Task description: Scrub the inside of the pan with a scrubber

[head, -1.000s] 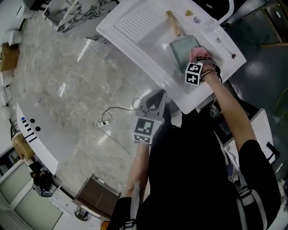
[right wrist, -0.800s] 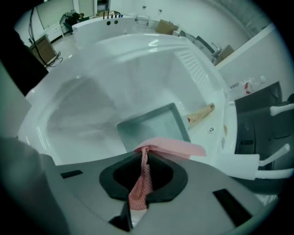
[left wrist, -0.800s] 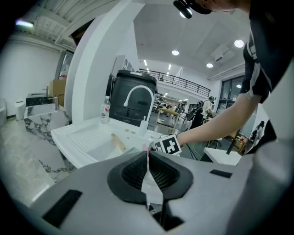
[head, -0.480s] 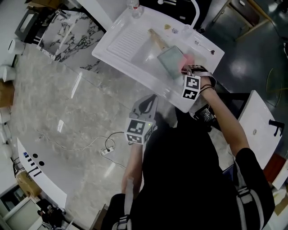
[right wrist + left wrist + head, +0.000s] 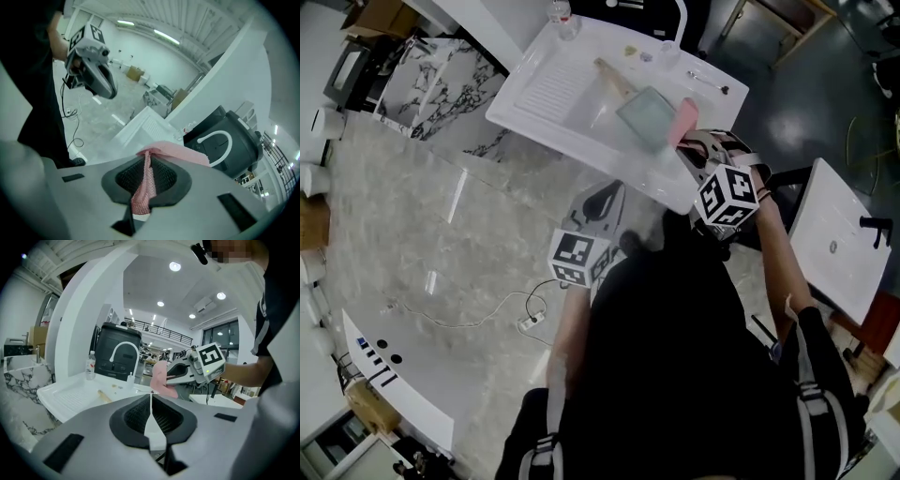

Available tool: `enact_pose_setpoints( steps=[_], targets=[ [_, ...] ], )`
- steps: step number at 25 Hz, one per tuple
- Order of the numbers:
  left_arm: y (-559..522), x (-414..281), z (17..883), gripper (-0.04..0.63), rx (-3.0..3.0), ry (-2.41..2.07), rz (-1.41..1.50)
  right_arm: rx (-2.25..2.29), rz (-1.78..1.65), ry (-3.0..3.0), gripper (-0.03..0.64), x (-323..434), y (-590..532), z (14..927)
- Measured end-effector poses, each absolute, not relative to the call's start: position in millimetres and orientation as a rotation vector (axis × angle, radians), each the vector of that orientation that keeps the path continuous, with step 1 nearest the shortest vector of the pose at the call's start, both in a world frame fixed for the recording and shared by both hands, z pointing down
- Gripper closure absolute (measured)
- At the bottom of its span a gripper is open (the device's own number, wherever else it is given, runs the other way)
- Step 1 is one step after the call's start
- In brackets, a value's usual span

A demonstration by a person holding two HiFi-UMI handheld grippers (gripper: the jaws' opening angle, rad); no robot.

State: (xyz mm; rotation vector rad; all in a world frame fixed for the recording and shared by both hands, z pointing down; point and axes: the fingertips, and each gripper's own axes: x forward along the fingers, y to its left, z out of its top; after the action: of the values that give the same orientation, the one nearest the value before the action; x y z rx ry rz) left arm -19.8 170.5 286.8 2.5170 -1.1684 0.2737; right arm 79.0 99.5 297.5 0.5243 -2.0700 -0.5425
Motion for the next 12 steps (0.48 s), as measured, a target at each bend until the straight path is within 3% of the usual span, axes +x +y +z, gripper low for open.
enact_pose_setpoints(
  steps=[12],
  targets=[
    [188,-33,252,0.555,2.542,-1.223,0.195,0.908,-0.271,-2.59,0.571,75,153,195]
  ],
)
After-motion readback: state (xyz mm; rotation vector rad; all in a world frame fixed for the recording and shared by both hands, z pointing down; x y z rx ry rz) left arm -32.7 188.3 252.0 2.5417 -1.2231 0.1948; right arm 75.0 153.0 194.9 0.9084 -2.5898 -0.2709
